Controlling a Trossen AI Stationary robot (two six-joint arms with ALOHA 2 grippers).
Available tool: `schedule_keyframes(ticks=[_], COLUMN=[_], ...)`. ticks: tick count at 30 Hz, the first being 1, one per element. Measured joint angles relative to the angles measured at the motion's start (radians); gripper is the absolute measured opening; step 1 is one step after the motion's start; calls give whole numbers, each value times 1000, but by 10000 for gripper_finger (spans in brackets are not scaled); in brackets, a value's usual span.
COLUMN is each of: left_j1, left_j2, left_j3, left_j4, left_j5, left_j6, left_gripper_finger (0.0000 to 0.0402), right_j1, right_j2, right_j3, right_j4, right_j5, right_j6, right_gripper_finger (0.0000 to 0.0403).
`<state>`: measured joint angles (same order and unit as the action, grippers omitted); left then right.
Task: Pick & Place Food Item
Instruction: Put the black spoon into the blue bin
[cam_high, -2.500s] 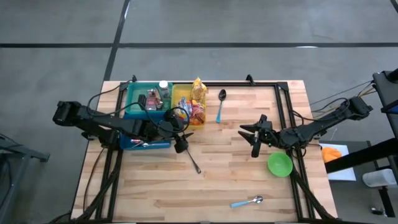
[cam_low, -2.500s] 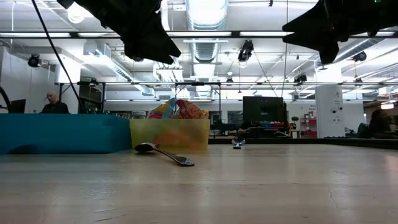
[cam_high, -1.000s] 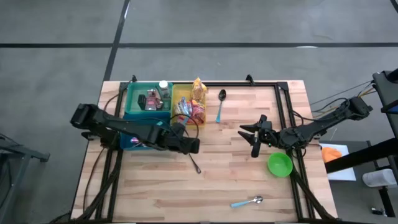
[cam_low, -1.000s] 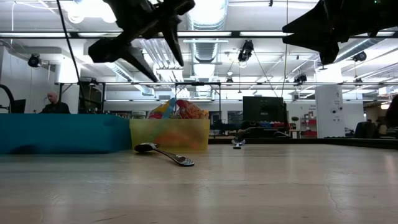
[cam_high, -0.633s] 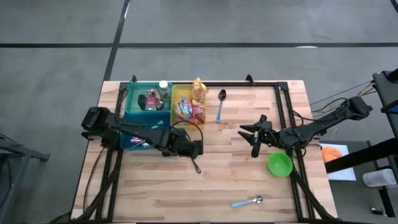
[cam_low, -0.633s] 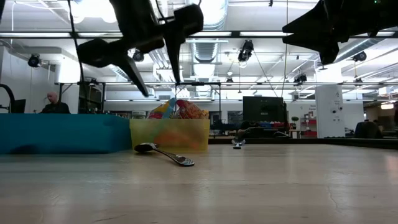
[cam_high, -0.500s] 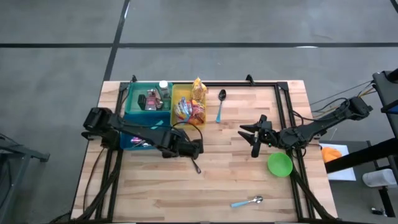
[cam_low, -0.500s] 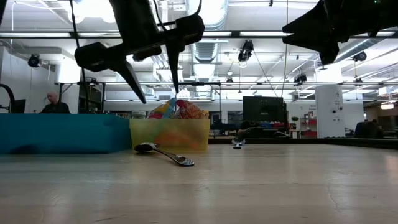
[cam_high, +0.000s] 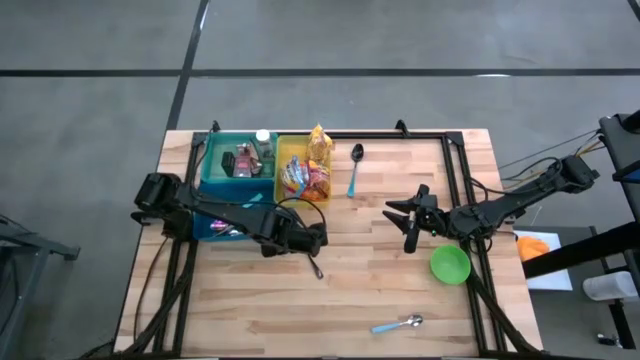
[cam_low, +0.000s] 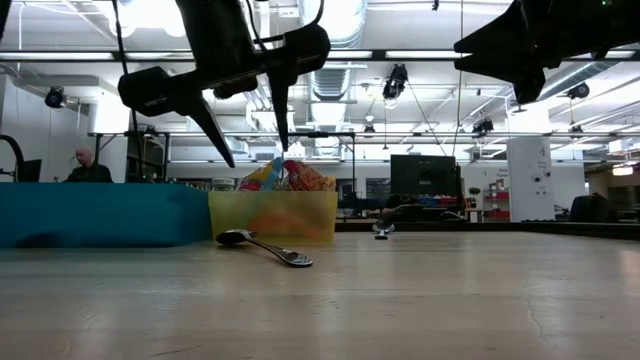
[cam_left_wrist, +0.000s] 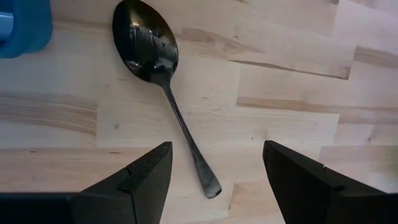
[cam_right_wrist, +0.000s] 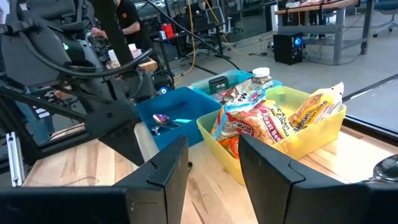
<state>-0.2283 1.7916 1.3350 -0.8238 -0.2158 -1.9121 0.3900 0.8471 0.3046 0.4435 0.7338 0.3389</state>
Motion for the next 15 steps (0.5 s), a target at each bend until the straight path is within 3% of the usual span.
schedule_keyframes(ticks=[12,15], left_j1=[8,8], left_j2=[-2,-3], left_j3=[1,1], left_j4=[47,42], left_j5=[-16,-37], left_j6=[-2,-123], left_gripper_finger=[253,253], right_j1=[0,0], right_j2=[0,0], right_j3=[0,0], right_j4=[0,0], right_j5=[0,0], right_j6=[0,0], right_gripper_finger=[139,139])
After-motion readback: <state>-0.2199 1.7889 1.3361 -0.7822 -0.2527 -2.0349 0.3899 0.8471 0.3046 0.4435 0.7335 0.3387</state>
